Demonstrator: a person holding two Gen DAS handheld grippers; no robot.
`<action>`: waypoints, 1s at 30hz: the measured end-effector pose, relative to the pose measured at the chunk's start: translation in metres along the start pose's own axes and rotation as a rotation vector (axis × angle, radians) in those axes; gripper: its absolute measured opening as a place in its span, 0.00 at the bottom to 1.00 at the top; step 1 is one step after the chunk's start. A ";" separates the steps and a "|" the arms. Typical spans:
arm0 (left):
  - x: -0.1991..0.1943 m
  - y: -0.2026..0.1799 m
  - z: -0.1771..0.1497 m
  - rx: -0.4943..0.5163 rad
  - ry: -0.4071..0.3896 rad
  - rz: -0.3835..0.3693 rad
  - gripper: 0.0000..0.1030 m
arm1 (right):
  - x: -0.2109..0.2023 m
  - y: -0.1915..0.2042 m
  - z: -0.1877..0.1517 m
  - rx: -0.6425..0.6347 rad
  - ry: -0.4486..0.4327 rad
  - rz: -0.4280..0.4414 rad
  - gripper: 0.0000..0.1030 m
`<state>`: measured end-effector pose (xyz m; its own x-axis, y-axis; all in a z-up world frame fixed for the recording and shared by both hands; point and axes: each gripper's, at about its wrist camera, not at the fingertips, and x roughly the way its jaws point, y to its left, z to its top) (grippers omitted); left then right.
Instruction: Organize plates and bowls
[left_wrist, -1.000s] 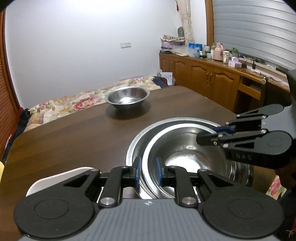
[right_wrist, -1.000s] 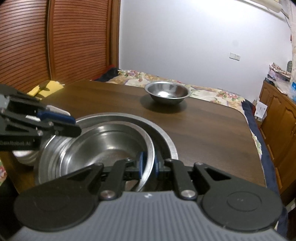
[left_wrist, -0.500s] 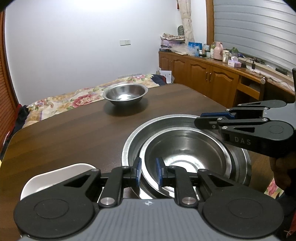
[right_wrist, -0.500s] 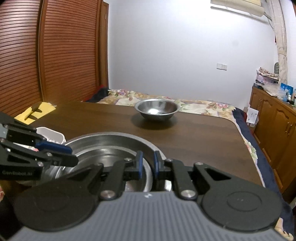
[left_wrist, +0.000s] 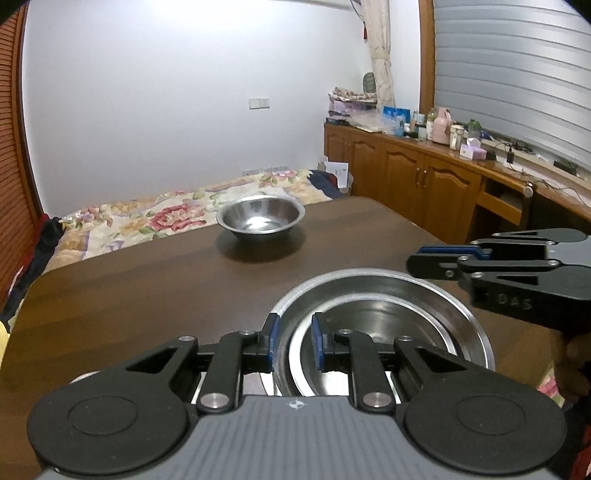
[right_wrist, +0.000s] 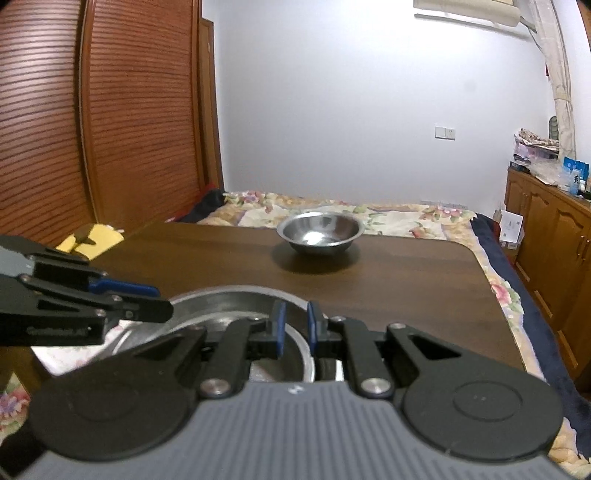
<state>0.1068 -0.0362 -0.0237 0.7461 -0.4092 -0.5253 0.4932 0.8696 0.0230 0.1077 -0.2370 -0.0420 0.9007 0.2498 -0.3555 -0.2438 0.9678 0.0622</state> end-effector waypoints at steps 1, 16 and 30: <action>0.000 0.002 0.003 -0.002 -0.005 0.002 0.20 | -0.001 -0.001 0.003 -0.002 -0.006 0.000 0.13; 0.040 0.045 0.071 -0.037 -0.082 0.060 0.59 | 0.031 -0.035 0.064 -0.110 -0.081 -0.012 0.48; 0.115 0.056 0.101 -0.036 -0.020 0.053 0.59 | 0.134 -0.072 0.070 0.018 0.019 0.072 0.48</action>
<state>0.2654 -0.0623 0.0032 0.7795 -0.3676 -0.5072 0.4369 0.8993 0.0197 0.2711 -0.2708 -0.0288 0.8738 0.3185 -0.3675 -0.3013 0.9477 0.1051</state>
